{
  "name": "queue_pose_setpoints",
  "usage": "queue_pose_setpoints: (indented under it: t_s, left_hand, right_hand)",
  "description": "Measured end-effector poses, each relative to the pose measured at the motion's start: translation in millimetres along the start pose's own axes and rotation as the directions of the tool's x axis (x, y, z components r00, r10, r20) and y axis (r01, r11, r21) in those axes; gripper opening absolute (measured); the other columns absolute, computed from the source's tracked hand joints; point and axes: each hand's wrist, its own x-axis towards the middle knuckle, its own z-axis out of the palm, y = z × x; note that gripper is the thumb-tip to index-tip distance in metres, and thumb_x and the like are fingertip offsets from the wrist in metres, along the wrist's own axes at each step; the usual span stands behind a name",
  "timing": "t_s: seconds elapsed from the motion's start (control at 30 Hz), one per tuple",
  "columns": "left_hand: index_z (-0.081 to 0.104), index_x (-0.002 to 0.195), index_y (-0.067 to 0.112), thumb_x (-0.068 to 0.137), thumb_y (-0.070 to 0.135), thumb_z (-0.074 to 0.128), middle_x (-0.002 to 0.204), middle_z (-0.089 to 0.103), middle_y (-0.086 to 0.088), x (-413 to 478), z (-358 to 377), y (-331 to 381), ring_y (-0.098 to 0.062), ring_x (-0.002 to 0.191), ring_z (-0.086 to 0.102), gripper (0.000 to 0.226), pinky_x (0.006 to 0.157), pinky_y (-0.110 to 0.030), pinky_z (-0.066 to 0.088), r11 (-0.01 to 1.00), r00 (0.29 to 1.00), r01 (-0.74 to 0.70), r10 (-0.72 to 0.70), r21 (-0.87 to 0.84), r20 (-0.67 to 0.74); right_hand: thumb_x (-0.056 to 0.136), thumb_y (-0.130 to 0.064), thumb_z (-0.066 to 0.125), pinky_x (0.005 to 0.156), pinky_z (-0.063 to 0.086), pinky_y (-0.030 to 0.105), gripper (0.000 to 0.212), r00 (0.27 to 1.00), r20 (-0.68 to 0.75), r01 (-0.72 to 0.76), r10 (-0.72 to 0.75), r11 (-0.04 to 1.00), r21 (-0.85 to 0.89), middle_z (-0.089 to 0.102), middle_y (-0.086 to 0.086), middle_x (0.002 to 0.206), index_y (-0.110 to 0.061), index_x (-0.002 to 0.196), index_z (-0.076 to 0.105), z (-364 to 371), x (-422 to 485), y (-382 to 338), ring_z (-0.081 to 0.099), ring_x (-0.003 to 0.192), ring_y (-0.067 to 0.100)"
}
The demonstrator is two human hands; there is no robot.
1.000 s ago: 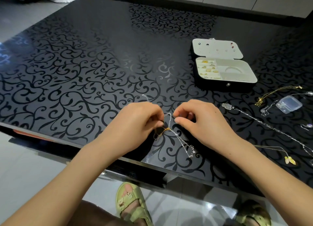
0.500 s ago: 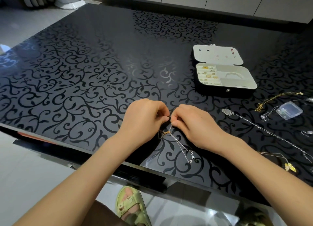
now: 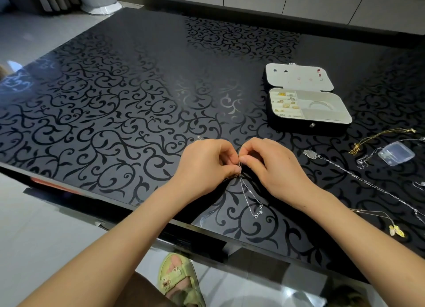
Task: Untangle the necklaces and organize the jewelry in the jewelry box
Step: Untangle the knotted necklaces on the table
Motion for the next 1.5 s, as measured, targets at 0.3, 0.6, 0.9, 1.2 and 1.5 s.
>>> queue_pose_setpoints:
  t_s: [0.3, 0.6, 0.9, 1.2, 1.5]
  left_hand:
    - [0.041, 0.071, 0.025, 0.071, 0.022, 0.079, 0.067, 0.069, 0.010, -1.1, 6.9, -2.5, 0.000, 0.053, 0.049, 0.038, 0.071, -0.031, 0.049, 0.977, 0.998, 0.057, -0.064, -0.206, -0.026]
    - [0.040, 0.070, 0.022, 0.073, 0.019, 0.079, 0.069, 0.071, 0.009, -0.3, 7.2, -6.7, 0.000, 0.051, 0.047, 0.039, 0.074, -0.031, 0.050, 0.959, 0.997, 0.076, -0.077, -0.271, 0.007]
    - [0.042, 0.070, 0.022, 0.073, 0.017, 0.079, 0.071, 0.072, 0.011, -0.3, 5.3, -7.0, -0.003, 0.054, 0.050, 0.038, 0.076, -0.032, 0.051, 0.956, 0.997, 0.077, -0.077, -0.283, 0.011]
    - [0.042, 0.076, 0.022, 0.076, 0.007, 0.074, 0.078, 0.071, 0.020, -3.0, 3.1, -13.2, -0.003, 0.062, 0.053, 0.035, 0.071, -0.014, 0.044, 0.971, 0.999, 0.045, -0.039, -0.234, 0.030]
    - [0.046, 0.079, 0.027, 0.079, 0.013, 0.072, 0.091, 0.069, 0.024, -9.0, -0.4, -21.3, -0.005, 0.084, 0.059, 0.030, 0.083, -0.030, 0.045, 0.990, 1.000, -0.027, 0.026, -0.140, -0.013]
  right_hand:
    - [0.091, -0.023, 0.055, 0.073, 0.035, 0.020, 0.008, 0.999, -0.045, -0.008, 0.010, 0.999, 0.049, 0.056, -0.021, 0.079, -0.027, 0.092, 0.062, 0.4, 0.3, 1.3, 0.045, 0.080, 0.000]
    - [0.086, -0.028, 0.062, 0.074, 0.031, 0.021, 0.005, 0.990, -0.053, -0.139, 0.134, 0.983, -0.122, 0.057, -0.013, 0.084, -0.029, 0.085, 0.066, 0.0, -17.0, 7.9, 0.049, 0.088, 0.010]
    - [0.083, -0.032, 0.065, 0.069, 0.034, 0.019, 0.002, 0.981, -0.041, -0.188, 0.188, 0.982, -0.003, 0.060, -0.013, 0.082, -0.032, 0.080, 0.065, 3.6, -14.0, -1.6, 0.050, 0.084, 0.006]
    - [0.079, -0.018, 0.057, 0.067, 0.037, 0.025, 0.005, 0.979, 0.083, -0.171, 0.189, 0.968, -0.181, 0.055, -0.011, 0.063, -0.019, 0.075, 0.057, -31.5, -12.8, -10.7, 0.055, 0.071, 0.011]
    - [0.075, -0.012, 0.065, 0.063, 0.049, 0.026, 0.009, 0.897, 0.070, -0.441, 0.436, 0.882, 0.165, 0.067, 0.004, 0.065, -0.014, 0.066, 0.065, -48.7, -19.5, -6.2, 0.060, 0.061, 0.015]
